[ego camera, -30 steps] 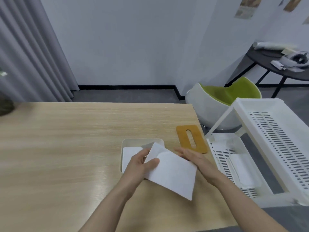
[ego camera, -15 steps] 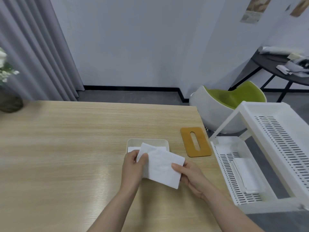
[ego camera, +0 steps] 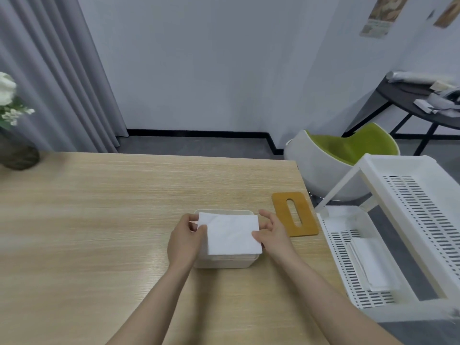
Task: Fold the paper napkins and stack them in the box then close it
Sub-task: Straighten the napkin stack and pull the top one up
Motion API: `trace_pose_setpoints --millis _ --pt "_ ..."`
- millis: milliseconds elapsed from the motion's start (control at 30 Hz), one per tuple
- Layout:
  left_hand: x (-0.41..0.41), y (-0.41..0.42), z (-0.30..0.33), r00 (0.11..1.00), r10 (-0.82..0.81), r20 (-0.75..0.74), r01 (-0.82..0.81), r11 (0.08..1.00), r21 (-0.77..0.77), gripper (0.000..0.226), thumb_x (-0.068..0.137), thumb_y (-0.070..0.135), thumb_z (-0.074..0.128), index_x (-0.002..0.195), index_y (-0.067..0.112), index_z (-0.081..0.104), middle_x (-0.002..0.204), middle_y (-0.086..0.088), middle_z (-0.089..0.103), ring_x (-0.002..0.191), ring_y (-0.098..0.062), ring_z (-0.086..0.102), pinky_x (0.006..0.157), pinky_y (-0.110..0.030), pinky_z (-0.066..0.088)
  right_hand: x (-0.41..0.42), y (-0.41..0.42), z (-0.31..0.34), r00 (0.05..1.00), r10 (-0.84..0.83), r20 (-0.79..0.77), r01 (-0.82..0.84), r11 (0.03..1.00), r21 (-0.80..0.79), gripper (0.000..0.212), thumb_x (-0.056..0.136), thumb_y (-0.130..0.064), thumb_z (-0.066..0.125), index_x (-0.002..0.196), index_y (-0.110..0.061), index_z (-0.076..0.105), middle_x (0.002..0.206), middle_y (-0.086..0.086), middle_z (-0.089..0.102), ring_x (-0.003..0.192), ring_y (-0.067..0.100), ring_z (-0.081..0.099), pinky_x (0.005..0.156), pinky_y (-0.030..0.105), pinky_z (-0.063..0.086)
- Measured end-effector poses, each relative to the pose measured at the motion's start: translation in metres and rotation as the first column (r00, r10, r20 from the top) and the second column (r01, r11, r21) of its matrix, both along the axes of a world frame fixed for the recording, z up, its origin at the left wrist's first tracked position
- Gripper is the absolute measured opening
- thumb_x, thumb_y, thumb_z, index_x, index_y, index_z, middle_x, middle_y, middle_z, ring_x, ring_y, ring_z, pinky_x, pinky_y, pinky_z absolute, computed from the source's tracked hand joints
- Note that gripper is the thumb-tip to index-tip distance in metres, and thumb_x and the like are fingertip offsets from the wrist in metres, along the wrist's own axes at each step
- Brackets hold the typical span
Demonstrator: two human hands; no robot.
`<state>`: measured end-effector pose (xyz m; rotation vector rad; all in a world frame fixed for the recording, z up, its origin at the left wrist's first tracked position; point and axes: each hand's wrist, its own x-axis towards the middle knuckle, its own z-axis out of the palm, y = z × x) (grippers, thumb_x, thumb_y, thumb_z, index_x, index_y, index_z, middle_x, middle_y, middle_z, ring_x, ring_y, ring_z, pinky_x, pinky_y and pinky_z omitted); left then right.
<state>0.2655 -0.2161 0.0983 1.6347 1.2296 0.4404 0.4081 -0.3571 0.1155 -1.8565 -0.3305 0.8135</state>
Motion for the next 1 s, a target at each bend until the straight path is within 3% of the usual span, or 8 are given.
trace_pose_setpoints --millis 200,367,533,733,800,867,933,1000 --pt "0.002 0.011 -0.011 0.975 -0.088 -0.206 0.122 0.980 0.157 0.049 0.087 0.020 0.059 0.135 0.022 0.047 0.082 0.013 0.056 0.083 -0.018 0.058 0.066 -0.031 0.038 -0.002 0.009 -0.014 0.984 0.041 0.174 -0.024 0.995 -0.100 0.060 0.086 0.003 0.059 0.138 -0.021 0.042 0.106 0.002 0.058 0.095 0.024 0.060 0.085 0.033 0.052" --pt "0.003 0.011 -0.017 0.948 -0.150 -0.281 0.208 0.960 0.188 0.050 0.090 0.022 0.056 0.139 0.021 0.044 0.092 0.008 0.062 0.086 -0.018 0.058 0.072 -0.032 0.041 -0.002 0.008 -0.021 0.961 0.084 0.265 -0.041 0.986 -0.164 0.062 0.087 0.003 0.056 0.140 -0.025 0.041 0.108 -0.004 0.056 0.085 0.012 0.057 0.073 0.024 0.050" --pt "0.005 0.012 -0.024 0.929 -0.163 -0.332 0.260 0.927 0.272 0.049 0.093 0.021 0.054 0.141 0.021 0.043 0.098 -0.001 0.069 0.095 -0.025 0.062 0.081 -0.037 0.047 -0.001 0.005 -0.027 0.953 0.115 0.282 -0.062 0.980 -0.190 0.060 0.088 0.001 0.057 0.141 -0.023 0.040 0.117 -0.002 0.056 0.091 0.012 0.060 0.078 0.029 0.054" --pt "0.006 0.014 -0.026 0.901 -0.148 -0.408 0.312 0.874 0.371 0.050 0.093 0.023 0.057 0.141 0.021 0.044 0.102 -0.001 0.070 0.102 -0.025 0.058 0.084 -0.037 0.044 -0.004 0.000 -0.031 0.898 0.200 0.391 -0.109 0.964 -0.242 0.059 0.088 -0.001 0.056 0.139 -0.024 0.042 0.127 -0.005 0.050 0.090 0.006 0.054 0.078 0.015 0.044" --pt "0.002 0.012 -0.024 0.865 -0.145 -0.481 0.404 0.769 0.494 0.050 0.089 0.019 0.064 0.137 0.018 0.051 0.109 -0.003 0.068 0.103 -0.028 0.058 0.082 -0.037 0.044 -0.005 -0.005 -0.032 0.759 0.324 0.566 -0.142 0.929 -0.341 0.055 0.089 -0.010 0.058 0.140 -0.026 0.043 0.139 -0.007 0.043 0.118 0.009 0.046 0.094 0.018 0.035" --pt "-0.003 0.005 -0.023 0.855 -0.204 -0.478 0.501 0.566 0.654 0.043 0.078 0.014 0.077 0.120 0.015 0.066 0.106 -0.006 0.068 0.093 -0.030 0.062 0.072 -0.038 0.047 -0.007 -0.011 -0.031 0.561 0.468 0.683 -0.181 0.874 -0.450 0.047 0.094 -0.025 0.056 0.139 -0.030 0.045 0.147 -0.010 0.037 0.134 0.011 0.030 0.104 0.025 0.021" --pt "-0.010 -0.005 -0.028 0.830 -0.354 -0.432 0.543 0.328 0.773 0.021 0.081 0.021 0.074 0.102 0.019 0.071 0.101 -0.002 0.068 0.093 -0.028 0.065 0.074 -0.036 0.046 -0.011 -0.018 -0.029 0.433 0.557 0.709 -0.245 0.829 -0.502 0.037 0.096 -0.036 0.051 0.133 -0.033 0.054 0.148 -0.010 0.039 0.136 0.012 0.033 0.104 0.029 0.015" --pt "-0.020 -0.011 -0.036 0.738 -0.459 -0.494 0.627 0.198 0.754 0.023 0.091 0.036 0.053 0.099 0.025 0.072 0.108 0.001 0.070 0.105 -0.025 0.066 0.088 -0.037 0.045 -0.018 -0.026 -0.030 0.336 0.593 0.731 -0.270 0.805 -0.528 0.031 0.094 -0.042 0.052 0.121 -0.034 0.065 0.143 -0.007 0.049 0.129 0.015 0.046 0.103 0.033 0.019"
